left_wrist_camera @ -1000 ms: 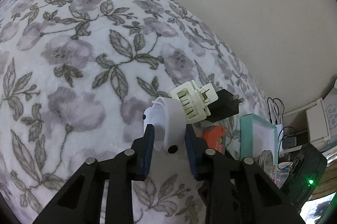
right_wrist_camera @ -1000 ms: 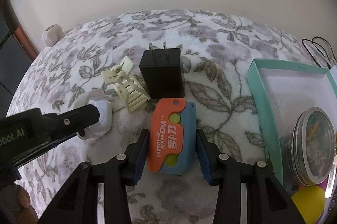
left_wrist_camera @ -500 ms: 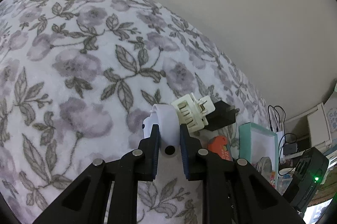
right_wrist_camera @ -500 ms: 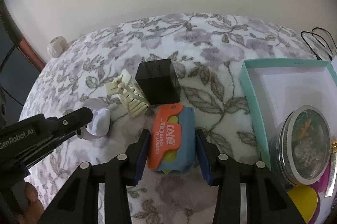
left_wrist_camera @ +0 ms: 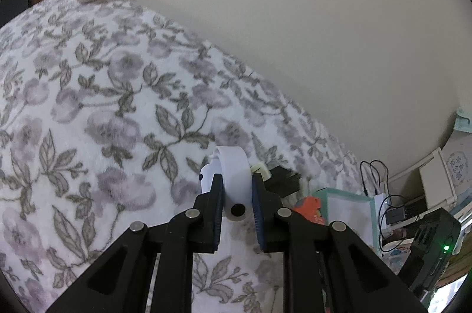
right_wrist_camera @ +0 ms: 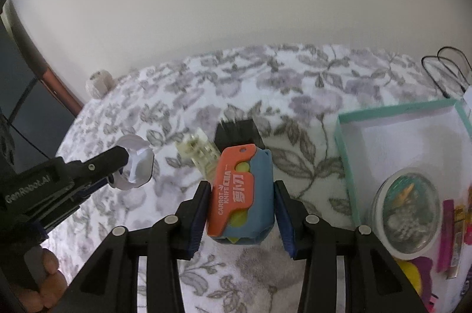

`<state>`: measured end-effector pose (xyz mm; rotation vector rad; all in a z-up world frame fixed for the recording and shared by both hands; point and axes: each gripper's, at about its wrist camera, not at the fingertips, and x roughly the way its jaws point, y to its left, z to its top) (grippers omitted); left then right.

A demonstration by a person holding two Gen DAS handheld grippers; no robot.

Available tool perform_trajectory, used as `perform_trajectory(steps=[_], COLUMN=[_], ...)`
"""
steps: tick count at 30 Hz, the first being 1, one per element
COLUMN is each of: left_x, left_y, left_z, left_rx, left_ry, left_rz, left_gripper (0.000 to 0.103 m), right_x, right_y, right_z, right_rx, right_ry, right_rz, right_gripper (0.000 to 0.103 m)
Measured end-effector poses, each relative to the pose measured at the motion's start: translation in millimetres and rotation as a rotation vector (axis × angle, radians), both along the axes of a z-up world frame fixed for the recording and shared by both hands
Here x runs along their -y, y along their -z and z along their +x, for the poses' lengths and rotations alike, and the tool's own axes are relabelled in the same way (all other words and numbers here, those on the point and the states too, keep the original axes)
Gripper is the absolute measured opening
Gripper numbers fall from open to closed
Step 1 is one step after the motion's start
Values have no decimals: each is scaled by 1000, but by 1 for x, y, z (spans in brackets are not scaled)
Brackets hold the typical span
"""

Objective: Organize rigid objects
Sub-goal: 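Carry the white cup and knife toy over the teal-rimmed box with both tools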

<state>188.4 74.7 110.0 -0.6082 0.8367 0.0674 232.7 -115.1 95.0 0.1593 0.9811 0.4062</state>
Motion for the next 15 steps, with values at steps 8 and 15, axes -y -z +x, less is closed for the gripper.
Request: perform_trajectory(steps=[8, 15], left_x=[11, 36], left_y=[-21, -25], left_z=[-6, -2], left_rx=[58, 70], left_ry=[15, 79], left_rz=[37, 19], left_gripper=[19, 19], right_x=[26, 63], right_y=[-36, -48], right_z=[-4, -3], right_rx=[71, 103], right_ry=[37, 97], right_rz=[58, 66], right_gripper=[45, 45])
